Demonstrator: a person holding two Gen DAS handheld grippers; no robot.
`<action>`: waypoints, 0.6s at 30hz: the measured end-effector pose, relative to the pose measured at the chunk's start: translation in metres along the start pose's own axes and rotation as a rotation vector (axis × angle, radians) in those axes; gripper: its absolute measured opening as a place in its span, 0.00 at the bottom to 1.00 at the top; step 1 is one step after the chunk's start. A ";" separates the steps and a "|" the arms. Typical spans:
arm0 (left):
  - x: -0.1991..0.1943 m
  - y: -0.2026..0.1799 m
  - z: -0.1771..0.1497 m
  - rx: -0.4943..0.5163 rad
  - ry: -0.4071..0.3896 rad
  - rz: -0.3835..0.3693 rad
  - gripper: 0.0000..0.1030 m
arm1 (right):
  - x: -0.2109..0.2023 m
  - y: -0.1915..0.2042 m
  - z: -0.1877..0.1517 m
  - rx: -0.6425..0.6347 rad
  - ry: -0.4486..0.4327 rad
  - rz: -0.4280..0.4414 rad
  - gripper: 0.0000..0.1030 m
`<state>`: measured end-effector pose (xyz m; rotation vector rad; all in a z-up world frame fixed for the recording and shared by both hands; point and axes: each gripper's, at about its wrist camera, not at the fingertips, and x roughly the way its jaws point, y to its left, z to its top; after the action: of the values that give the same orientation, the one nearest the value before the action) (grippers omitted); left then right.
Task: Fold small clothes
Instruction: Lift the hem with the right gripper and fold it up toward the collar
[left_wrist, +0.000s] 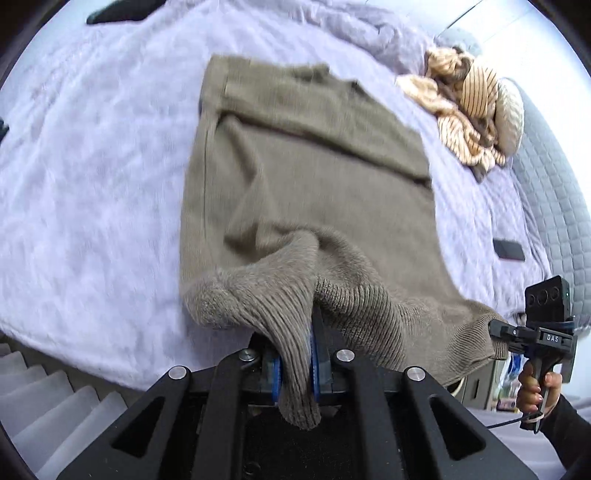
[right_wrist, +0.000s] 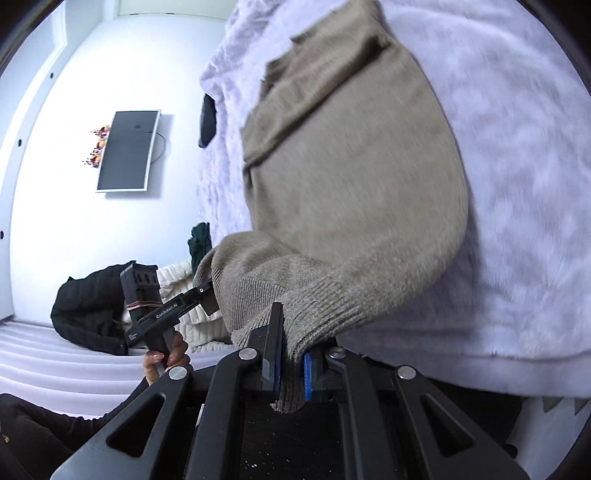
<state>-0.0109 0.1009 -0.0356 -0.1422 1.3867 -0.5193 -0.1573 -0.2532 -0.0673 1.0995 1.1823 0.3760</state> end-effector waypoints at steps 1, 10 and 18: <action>-0.004 -0.001 0.008 0.003 -0.016 0.003 0.12 | -0.005 0.005 0.008 -0.012 -0.015 0.001 0.08; -0.028 -0.012 0.107 0.071 -0.129 -0.002 0.12 | -0.034 0.063 0.101 -0.140 -0.162 -0.009 0.08; -0.003 0.006 0.217 0.103 -0.176 -0.020 0.12 | -0.016 0.085 0.216 -0.185 -0.238 -0.100 0.08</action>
<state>0.1992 0.0635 0.0067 -0.1150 1.1851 -0.5799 0.0502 -0.3302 0.0061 0.8942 0.9672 0.2629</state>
